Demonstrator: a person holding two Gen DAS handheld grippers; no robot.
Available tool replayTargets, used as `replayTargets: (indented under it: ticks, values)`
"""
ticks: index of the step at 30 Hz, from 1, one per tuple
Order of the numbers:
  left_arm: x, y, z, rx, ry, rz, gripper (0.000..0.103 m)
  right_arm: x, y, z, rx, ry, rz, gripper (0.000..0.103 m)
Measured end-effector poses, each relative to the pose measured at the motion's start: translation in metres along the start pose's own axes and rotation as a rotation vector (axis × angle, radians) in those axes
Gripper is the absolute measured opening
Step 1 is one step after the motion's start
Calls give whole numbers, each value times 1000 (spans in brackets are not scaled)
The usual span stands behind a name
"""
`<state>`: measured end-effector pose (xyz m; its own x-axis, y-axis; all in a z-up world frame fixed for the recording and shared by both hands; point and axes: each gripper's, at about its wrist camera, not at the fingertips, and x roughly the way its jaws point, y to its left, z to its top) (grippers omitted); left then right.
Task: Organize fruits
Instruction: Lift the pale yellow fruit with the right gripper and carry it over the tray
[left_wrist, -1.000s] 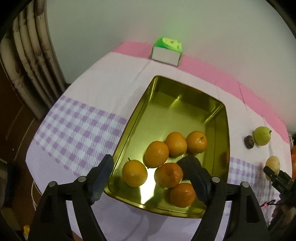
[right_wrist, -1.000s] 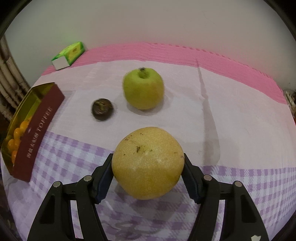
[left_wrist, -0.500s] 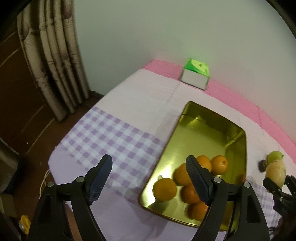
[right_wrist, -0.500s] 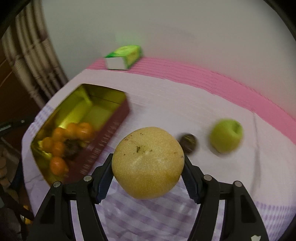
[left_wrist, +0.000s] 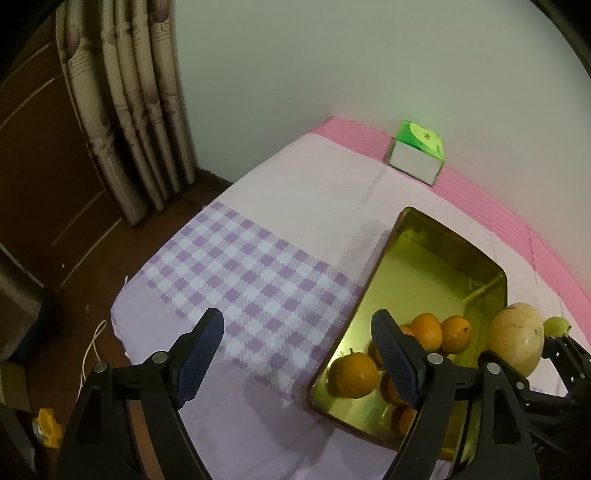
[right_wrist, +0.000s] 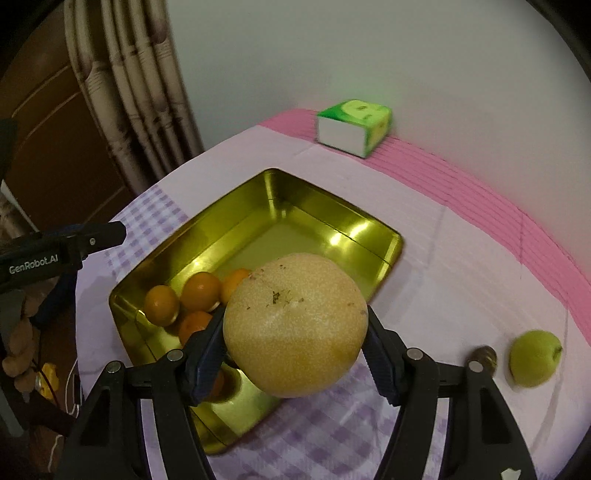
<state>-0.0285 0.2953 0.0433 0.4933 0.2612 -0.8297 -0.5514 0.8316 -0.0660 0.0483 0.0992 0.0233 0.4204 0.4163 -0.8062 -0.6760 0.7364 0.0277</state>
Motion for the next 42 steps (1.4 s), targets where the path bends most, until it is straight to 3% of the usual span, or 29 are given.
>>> replayTargets:
  ticks: [5,20,33,42]
  values:
    - [1,10,-3,-33,5,34,82,12,13,6,-28,15,18,64]
    - [7,12,-5,-39,27,31,82,44,20,5,-59,66,0,64]
    - [10,11,-6,-43,39,23,82,54,17,15,-93,40,-74,64]
    - [11,12,-6,-49,41,22,83,55,22,15,-106,44,-54,65]
